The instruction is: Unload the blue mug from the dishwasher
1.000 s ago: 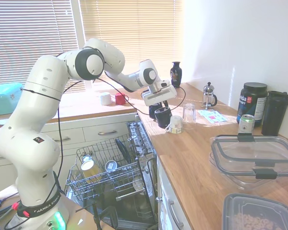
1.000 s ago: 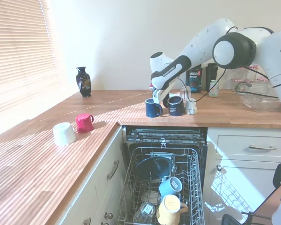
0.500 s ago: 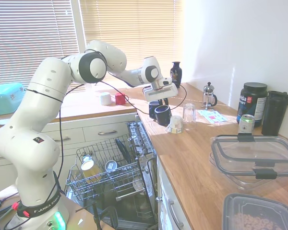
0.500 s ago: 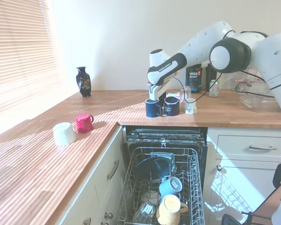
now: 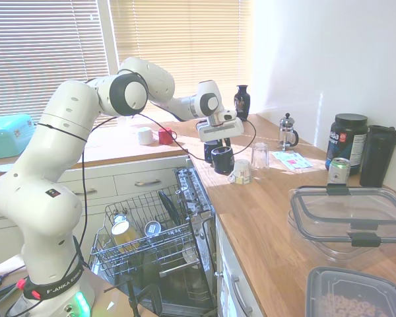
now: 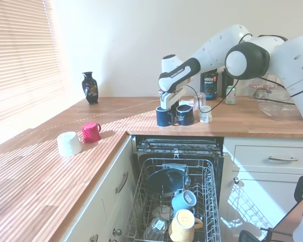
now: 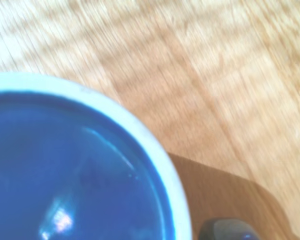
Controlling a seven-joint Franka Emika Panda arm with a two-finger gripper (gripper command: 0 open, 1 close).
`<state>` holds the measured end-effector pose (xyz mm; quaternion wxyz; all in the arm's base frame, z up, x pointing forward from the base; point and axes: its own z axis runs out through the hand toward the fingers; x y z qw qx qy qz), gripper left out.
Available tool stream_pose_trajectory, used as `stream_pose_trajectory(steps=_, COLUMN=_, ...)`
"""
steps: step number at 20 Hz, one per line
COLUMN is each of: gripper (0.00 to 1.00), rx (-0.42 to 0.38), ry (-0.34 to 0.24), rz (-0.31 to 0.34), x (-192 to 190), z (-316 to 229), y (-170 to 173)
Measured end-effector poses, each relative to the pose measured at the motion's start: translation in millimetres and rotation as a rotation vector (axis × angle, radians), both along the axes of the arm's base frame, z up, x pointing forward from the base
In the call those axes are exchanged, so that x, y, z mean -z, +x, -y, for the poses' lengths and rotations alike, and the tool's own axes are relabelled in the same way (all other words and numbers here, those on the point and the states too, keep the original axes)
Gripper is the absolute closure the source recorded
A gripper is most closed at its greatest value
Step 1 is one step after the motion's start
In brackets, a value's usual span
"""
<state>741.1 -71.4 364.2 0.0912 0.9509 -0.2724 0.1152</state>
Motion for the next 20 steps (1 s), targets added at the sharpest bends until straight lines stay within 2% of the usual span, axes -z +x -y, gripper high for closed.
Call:
stream_pose_trajectory(steps=13, gripper=0.0, rx=0.022, ry=-0.009, rz=0.015, x=-7, z=16, y=1)
stream_pose_trajectory(steps=16, gripper=0.0, rx=0.022, ry=-0.019, rz=0.046, x=-26, z=18, y=3)
stream_pose_trajectory(steps=20, gripper=0.0, rx=0.025, ry=-0.019, rz=0.106, x=-79, z=10, y=-5)
